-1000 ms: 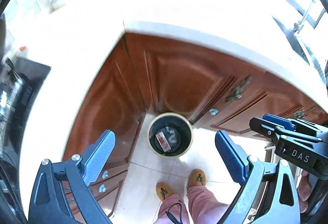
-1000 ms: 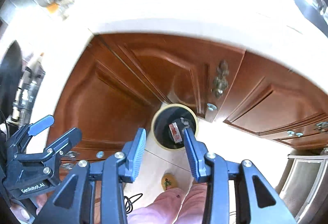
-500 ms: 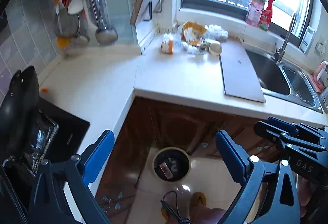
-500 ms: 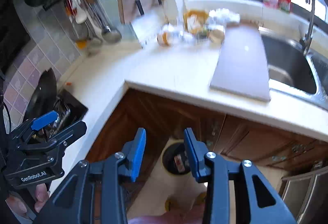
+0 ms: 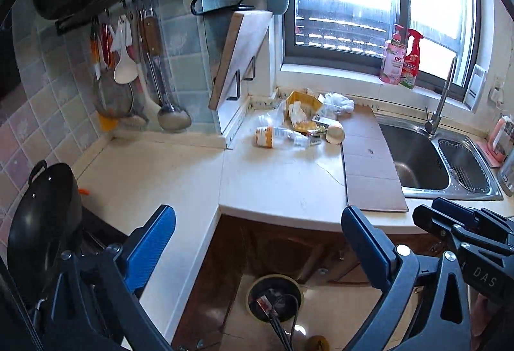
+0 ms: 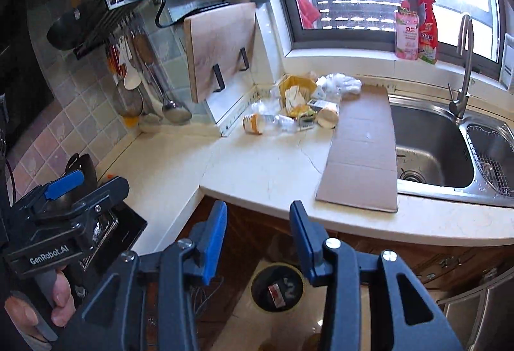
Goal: Collect trash
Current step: 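Raise both tools back up to the counter trash pile, then grasp the clear plastic bottle with the right tool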
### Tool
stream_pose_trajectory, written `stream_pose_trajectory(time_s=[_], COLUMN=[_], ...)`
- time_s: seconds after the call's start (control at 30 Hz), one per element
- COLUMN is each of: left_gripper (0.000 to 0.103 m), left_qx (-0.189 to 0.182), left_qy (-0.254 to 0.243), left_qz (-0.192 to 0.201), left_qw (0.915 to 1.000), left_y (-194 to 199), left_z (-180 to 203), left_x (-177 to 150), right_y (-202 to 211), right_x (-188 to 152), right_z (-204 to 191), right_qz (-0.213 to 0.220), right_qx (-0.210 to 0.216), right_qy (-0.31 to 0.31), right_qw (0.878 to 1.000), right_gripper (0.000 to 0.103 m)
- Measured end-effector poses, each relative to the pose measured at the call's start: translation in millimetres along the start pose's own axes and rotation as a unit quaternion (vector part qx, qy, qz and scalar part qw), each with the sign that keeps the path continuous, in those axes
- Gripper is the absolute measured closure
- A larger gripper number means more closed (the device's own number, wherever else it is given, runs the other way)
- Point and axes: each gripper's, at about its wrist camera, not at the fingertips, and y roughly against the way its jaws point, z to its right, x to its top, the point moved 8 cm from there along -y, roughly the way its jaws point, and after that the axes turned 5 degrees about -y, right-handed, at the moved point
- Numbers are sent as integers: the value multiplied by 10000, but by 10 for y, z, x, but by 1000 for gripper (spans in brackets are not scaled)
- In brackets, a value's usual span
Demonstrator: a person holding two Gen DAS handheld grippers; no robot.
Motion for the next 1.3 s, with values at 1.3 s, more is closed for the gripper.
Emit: stream_pose_trajectory(time_s=[1.3], left_gripper=[1], left_qx=[684], left_qy=[1105], left_qz=[-1711], left_qw=[9766], left_y=[-3420], left_z=[-11], left_x=[536], right_y=[-3097], right_x=[1621], right_z=[617], right_qz=[-1355], right_qx=[1144], right_qy=[1378], right_qw=[9745], right_gripper=[55])
